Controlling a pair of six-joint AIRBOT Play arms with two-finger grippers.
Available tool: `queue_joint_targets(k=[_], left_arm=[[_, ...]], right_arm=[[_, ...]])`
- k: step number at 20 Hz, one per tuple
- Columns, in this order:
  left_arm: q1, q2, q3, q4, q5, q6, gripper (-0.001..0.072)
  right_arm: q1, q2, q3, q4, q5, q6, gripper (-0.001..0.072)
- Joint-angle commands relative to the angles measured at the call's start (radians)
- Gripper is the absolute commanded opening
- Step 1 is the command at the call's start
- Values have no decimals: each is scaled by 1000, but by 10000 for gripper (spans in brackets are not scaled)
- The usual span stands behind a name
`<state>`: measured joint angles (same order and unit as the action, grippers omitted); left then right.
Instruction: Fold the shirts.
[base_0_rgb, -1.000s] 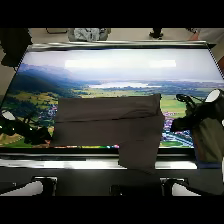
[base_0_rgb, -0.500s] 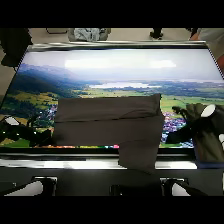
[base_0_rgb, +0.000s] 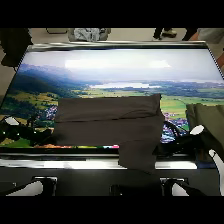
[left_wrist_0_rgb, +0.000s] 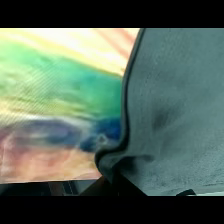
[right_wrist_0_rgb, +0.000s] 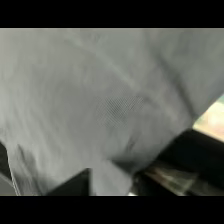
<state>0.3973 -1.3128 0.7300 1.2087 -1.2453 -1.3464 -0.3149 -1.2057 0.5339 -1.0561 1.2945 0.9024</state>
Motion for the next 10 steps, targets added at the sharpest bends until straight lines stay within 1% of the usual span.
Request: queue_joint_targets(k=[1, 2, 3, 5, 7, 9, 10], left_arm=[[0, 1, 0, 3, 4, 5, 38], [0, 1, 0, 3, 5, 5, 38], [0, 1, 0, 3, 6, 6, 38], [0, 5, 13, 3, 5, 23, 37], [0, 45, 45, 3, 5, 23, 36], [0, 114, 93, -2, -6, 22, 35], [0, 144, 118, -7, -11, 11, 34]], right_arm=[[2, 0, -31, 64, -102, -1, 271], [2, 0, -31, 65, -99, -1, 100], [2, 0, -30, 64, -94, -4, 44], [2, 1, -11, 69, -57, -63, 43], [2, 2, 54, 71, 17, -102, 42], [2, 19, 149, 96, 90, -109, 39], [2, 27, 200, 120, 103, -91, 38]])
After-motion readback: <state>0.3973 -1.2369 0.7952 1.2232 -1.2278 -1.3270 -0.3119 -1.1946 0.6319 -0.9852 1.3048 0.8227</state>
